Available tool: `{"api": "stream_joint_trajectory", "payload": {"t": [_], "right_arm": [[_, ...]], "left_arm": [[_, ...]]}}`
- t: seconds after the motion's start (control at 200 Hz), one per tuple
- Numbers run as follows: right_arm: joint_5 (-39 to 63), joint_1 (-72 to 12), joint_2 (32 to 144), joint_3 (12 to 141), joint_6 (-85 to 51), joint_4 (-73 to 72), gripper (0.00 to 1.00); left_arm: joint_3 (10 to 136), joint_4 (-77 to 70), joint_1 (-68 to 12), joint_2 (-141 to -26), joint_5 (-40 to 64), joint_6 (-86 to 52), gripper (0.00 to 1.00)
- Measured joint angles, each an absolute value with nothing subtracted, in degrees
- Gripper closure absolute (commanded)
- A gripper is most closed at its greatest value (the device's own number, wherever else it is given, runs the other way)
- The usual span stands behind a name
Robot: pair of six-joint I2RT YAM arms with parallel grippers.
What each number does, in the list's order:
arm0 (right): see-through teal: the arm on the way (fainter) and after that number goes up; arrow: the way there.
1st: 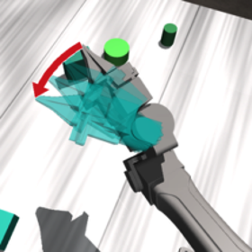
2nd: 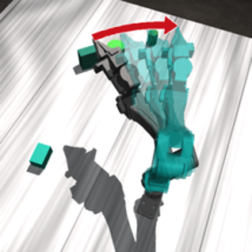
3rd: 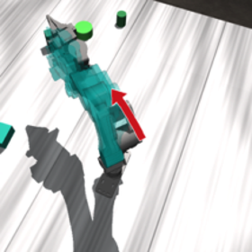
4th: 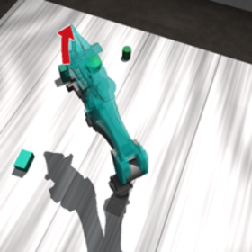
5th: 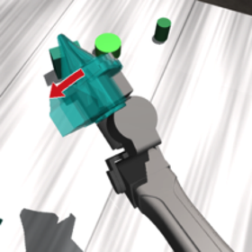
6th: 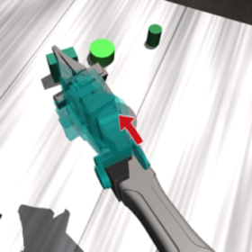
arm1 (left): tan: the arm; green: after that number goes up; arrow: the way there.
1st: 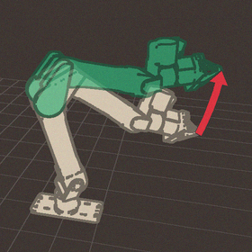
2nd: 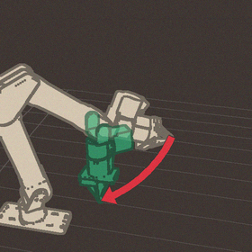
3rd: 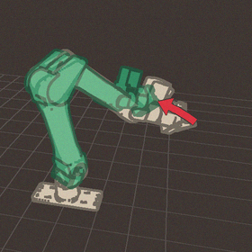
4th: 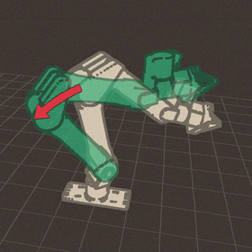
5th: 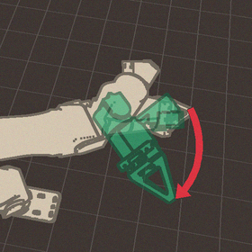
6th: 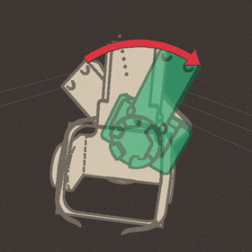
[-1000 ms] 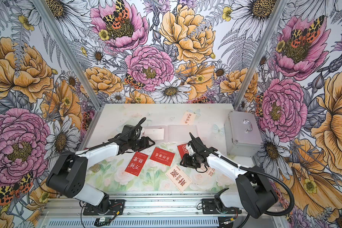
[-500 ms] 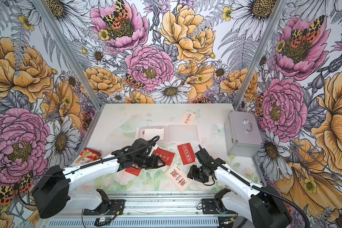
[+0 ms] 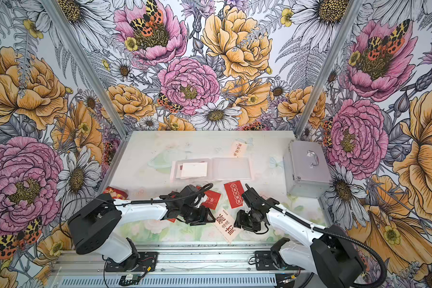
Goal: Place the photos into the photo albums
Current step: Pick up the photo at the center of the board.
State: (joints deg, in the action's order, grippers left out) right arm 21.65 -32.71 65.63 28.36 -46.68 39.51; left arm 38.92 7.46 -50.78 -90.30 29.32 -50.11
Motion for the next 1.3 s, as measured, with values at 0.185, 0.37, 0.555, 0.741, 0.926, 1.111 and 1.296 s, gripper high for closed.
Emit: {"api": "stream_joint_trajectory", "payload": {"t": [0.185, 0.37, 0.555, 0.741, 0.926, 1.111, 1.296], "right_arm": [[21.50, -32.71, 65.73, 28.38, -46.68, 39.51, 0.47], [21.80, -32.71, 66.15, 28.45, -46.72, 39.05, 0.48], [23.07, -32.73, 66.72, 28.34, -47.16, 36.64, 0.49], [24.91, -32.71, 66.46, 27.35, -48.49, 33.54, 0.50], [27.94, -32.71, 64.77, 26.74, -50.37, 30.06, 0.51], [30.02, -32.36, 63.00, 26.61, -51.03, 27.68, 0.53], [25.52, -31.42, 63.44, 26.09, -49.98, 29.91, 0.54]], "left_arm": [[38.41, 2.96, -50.78, -91.44, 29.45, -52.10, 0.41], [37.95, -1.32, -50.85, -93.23, 30.59, -53.34, 0.43], [37.67, -2.96, -50.89, -93.62, 30.74, -54.08, 0.43], [36.97, -4.82, -50.89, -93.76, 30.79, -54.46, 0.43], [36.95, -6.37, -50.89, -94.37, 31.03, -55.18, 0.43], [36.62, -7.01, -50.63, -94.39, 31.05, -55.18, 0.43], [35.90, -8.25, -50.46, -94.26, 31.33, -55.16, 0.43]]}}
